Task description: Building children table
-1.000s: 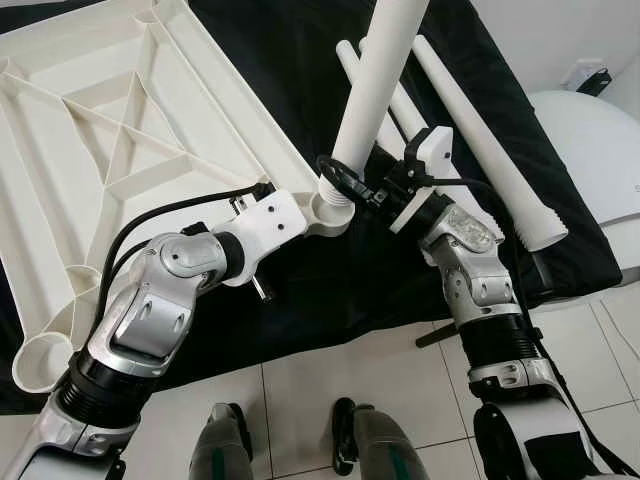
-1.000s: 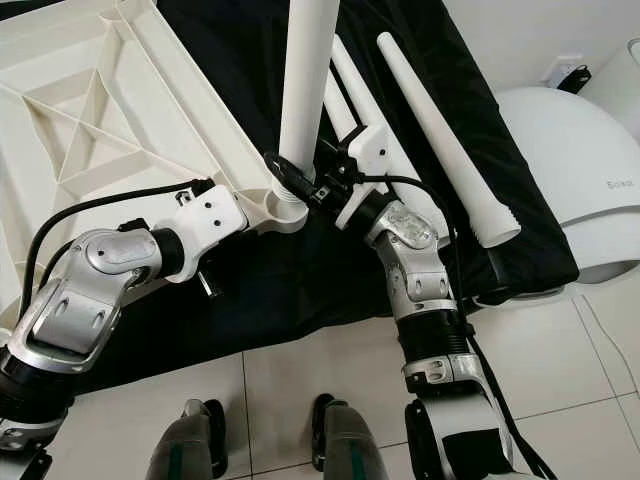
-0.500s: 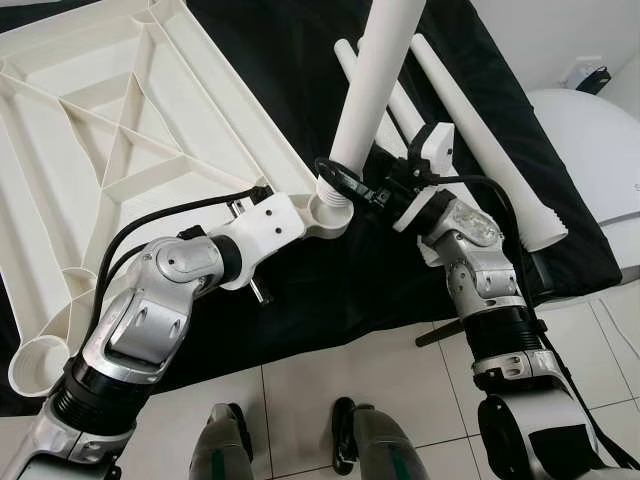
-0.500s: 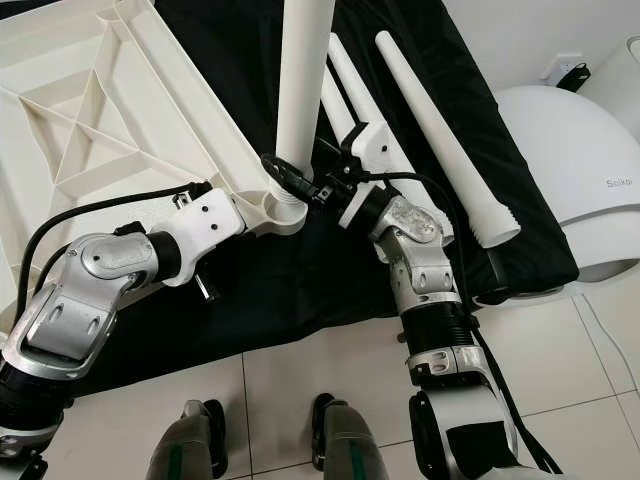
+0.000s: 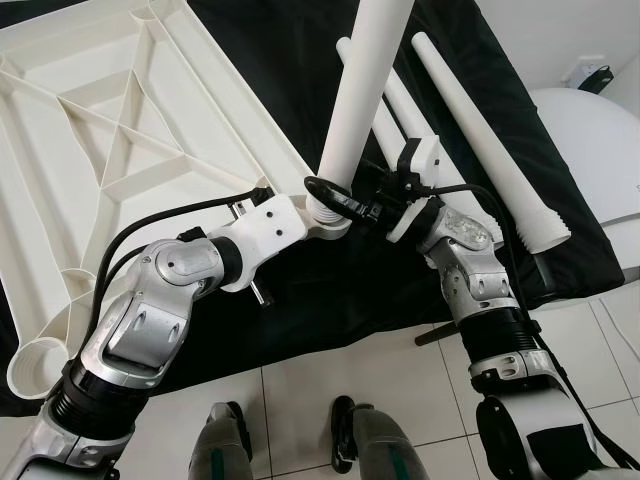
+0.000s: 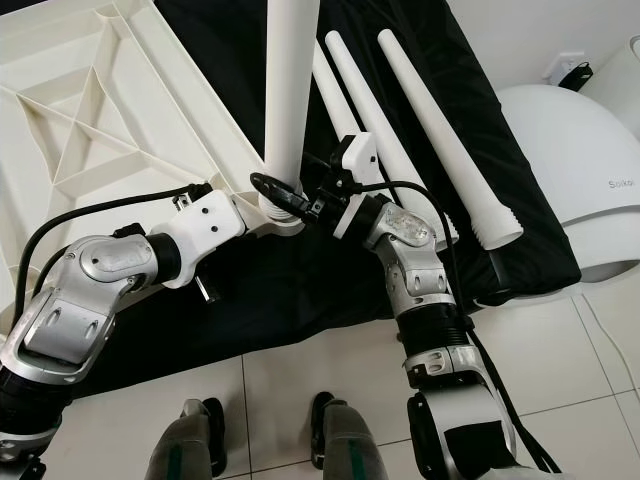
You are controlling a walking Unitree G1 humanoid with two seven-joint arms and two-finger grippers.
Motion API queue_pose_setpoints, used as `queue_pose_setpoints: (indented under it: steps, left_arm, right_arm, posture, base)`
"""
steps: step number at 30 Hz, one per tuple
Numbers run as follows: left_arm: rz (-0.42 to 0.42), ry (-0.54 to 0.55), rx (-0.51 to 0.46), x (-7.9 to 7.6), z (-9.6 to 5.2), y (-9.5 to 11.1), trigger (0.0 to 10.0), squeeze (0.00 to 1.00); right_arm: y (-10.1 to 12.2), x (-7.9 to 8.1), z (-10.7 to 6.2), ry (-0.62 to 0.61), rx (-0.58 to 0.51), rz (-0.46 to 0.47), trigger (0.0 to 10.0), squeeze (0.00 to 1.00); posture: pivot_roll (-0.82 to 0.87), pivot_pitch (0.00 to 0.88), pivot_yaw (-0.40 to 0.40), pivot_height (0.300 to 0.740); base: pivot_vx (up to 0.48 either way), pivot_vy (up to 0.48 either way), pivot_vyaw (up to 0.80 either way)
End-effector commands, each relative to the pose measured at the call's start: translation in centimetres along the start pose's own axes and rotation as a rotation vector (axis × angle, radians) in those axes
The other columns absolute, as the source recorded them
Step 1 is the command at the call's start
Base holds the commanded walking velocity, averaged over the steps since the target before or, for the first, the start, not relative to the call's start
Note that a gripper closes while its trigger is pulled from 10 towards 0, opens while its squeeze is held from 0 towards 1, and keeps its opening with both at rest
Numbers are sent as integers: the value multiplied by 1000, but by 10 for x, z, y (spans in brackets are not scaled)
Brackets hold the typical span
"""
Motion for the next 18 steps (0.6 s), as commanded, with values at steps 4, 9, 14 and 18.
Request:
queue_pose_setpoints:
  steps: [4,9,14,18]
  left_arm:
    - [-46,-51,102,-18,5,-28,10000,0]
    - [-47,-50,102,-19,5,-28,10000,0]
    - [-42,-59,97,-21,5,-27,10000,0]
    - [-33,-86,99,-29,3,-28,10000,0]
  right_arm:
    - [-5,-2,-4,-7,5,27,10000,0]
    - [-10,-4,-5,-4,20,23,10000,0]
    - [-16,-3,-8,-2,35,30,10000,0]
    - [-23,2,-11,16,52,42,10000,0]
  posture:
    - [69,289,-33,740]
    - [73,278,-35,740]
    - [75,271,-33,740]
    - [77,271,-33,740]
  base:
    - [0,0,0]
    - [0,0,0]
    - [0,0,0]
    - [0,0,0]
Point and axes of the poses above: a point about 5 cm out from each wrist's last joint towards the gripper, its own z axis pointing out of the wrist towards the gripper, its own y axis along the axis of the wrist's last joint, x = y × z, the point moved 6 cm from there along z, pointing out of the wrist towards the gripper, and after that the axes turned 2 degrees about -z, right-handed, at the moved point
